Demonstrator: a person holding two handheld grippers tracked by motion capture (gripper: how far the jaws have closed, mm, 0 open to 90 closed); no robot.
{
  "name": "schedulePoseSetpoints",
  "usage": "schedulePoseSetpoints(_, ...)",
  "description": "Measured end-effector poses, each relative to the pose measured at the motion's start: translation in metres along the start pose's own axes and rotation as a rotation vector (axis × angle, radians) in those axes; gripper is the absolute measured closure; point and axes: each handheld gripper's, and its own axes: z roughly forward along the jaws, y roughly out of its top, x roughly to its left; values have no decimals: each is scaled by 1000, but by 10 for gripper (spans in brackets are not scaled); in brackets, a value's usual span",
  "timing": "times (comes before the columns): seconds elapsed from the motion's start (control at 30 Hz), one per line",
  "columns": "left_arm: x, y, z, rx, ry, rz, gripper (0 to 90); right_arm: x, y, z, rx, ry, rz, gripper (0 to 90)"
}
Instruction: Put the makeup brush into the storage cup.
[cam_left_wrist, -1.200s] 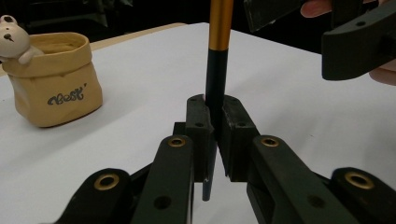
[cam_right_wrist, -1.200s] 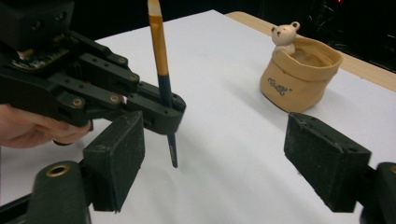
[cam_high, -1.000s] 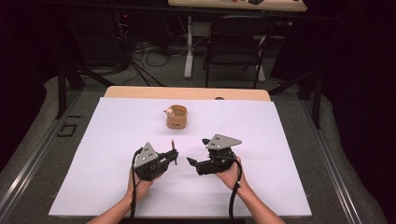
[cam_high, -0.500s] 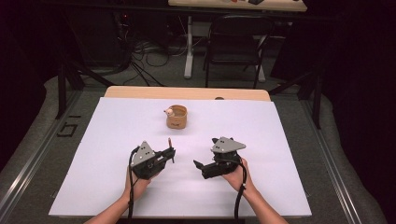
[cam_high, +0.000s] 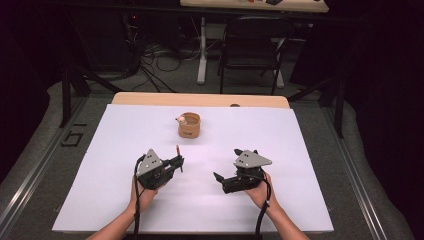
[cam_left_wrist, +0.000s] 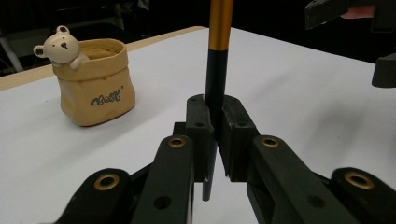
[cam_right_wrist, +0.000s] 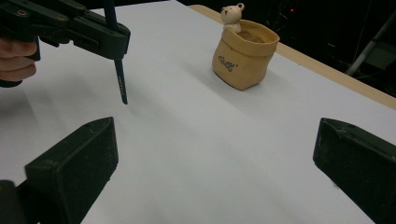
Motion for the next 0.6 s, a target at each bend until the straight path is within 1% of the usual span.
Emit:
schedulePoseSetpoints(0.2,3,1,-1,0,13,7,833,-3,-8,-7,2,-20,9,0)
schedulePoseSetpoints(0.27,4,2,-1,-7,14,-1,833,-4,-10,-9,4,-25,13,0)
schedulePoseSetpoints(0.4,6,4,-3,-10,26,3,833,-6,-15,-13,3,-37,24,0)
schedulePoseSetpoints(0.43,7,4,-3,-4,25,4,833,-6,-17,-14,2,-38,27,0)
schedulePoseSetpoints(0.6,9,8,-4,-11,28,2,833,-6,-20,-16,15,-48,29,0)
